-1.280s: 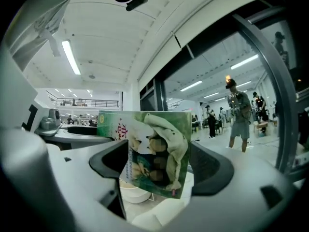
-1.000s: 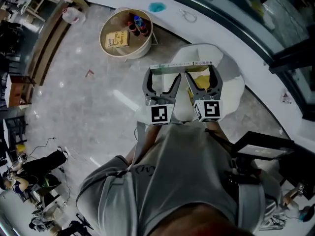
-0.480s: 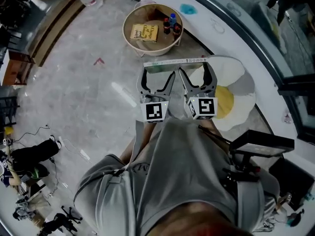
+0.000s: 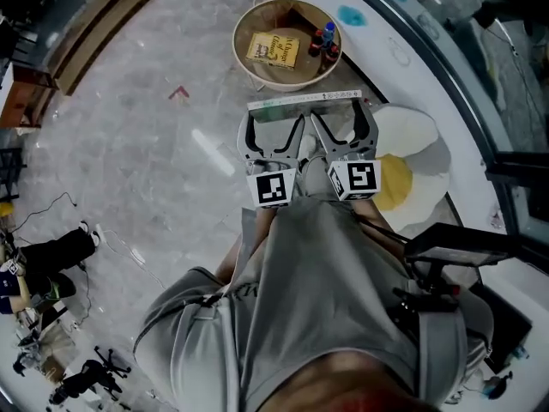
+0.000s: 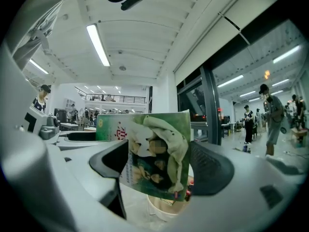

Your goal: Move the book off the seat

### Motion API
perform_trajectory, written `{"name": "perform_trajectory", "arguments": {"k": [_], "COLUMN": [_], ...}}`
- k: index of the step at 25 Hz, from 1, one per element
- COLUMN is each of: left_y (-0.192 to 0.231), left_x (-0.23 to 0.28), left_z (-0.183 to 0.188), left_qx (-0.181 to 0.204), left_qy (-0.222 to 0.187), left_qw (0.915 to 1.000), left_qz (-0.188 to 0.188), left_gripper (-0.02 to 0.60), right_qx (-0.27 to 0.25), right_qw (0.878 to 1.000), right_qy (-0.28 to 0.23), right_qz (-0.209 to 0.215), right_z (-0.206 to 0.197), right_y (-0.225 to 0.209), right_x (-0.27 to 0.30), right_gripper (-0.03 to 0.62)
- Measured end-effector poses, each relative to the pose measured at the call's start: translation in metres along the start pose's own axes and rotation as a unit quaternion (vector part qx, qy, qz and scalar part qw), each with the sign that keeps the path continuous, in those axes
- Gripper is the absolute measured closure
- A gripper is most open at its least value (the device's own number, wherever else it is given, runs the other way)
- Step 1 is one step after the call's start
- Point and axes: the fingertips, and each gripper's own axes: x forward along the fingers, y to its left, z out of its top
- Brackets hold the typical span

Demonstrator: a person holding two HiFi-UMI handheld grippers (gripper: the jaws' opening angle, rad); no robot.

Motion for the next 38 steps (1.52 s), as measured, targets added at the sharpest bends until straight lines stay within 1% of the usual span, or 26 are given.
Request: {"name": "perform_trajectory", "arguments": {"k": [2, 5, 9, 12, 15, 17, 21, 24, 27, 28, 30, 31, 34, 38], "left_y": [0.013, 0.029, 0.055, 0.073, 0.086, 0.094, 0.105, 0.120, 0.125, 0.125, 0.127, 0.128, 0.132, 0.126], "left_x": [0.008, 0.026, 0.071, 0.122, 0.188, 0.233, 0.311, 0.356, 0.375, 0.376, 0.375, 0.375, 0.379, 0.395], "left_z": [-0.008, -0.026, -0.039, -0.044, -0.048, -0.044, -0.028, -0.026, -0.015, -0.016, -0.030, -0.034, -0.031, -0.015], "left_qx": [-0.001, 0.004, 0.012, 0.024, 0.042, 0.055, 0.070, 0.074, 0.069, 0.069, 0.072, 0.072, 0.063, 0.054], "left_qy": [0.002, 0.025, 0.043, 0.047, 0.053, 0.054, 0.033, 0.023, 0.014, 0.022, 0.053, 0.059, 0.041, 0.002], "left_qw": [0.9999, 0.9995, 0.9986, 0.9981, 0.9973, 0.9967, 0.9968, 0.9967, 0.9974, 0.9973, 0.9960, 0.9957, 0.9968, 0.9947], "left_qz": [0.011, 0.019, 0.028, 0.030, 0.029, 0.026, 0.019, 0.023, 0.018, 0.013, 0.003, -0.003, -0.028, -0.088], "left_gripper": [0.160, 0.160, 0.160, 0.160, 0.160, 0.160, 0.160, 0.160, 0.160, 0.160, 0.160, 0.160, 0.160, 0.160], "right_qx": [0.006, 0.012, 0.020, 0.034, 0.054, 0.064, 0.061, 0.058, 0.062, 0.063, 0.063, 0.061, 0.056, 0.053], "right_qw": [1.000, 1.000, 0.999, 0.998, 0.997, 0.996, 0.995, 0.995, 0.996, 0.996, 0.996, 0.996, 0.996, 0.994], "right_qy": [0.001, 0.002, 0.004, -0.006, -0.016, -0.024, -0.049, -0.061, -0.063, -0.065, -0.066, -0.066, -0.064, -0.070], "right_qz": [0.008, 0.024, 0.039, 0.045, 0.049, 0.054, 0.057, 0.046, 0.032, 0.025, 0.010, 0.003, -0.017, -0.065], "right_z": [-0.007, -0.017, -0.023, -0.026, -0.028, -0.024, -0.010, -0.008, 0.000, 0.002, 0.005, 0.005, 0.006, 0.015], "right_y": [0.003, 0.003, -0.009, -0.028, -0.060, -0.081, -0.116, -0.134, -0.140, -0.142, -0.146, -0.146, -0.142, -0.148], "right_x": [0.018, 0.048, 0.102, 0.151, 0.208, 0.246, 0.307, 0.344, 0.361, 0.363, 0.365, 0.366, 0.367, 0.367], "right_gripper": [0.214, 0.214, 0.214, 0.214, 0.214, 0.214, 0.214, 0.214, 0.214, 0.214, 0.214, 0.214, 0.214, 0.214]}}
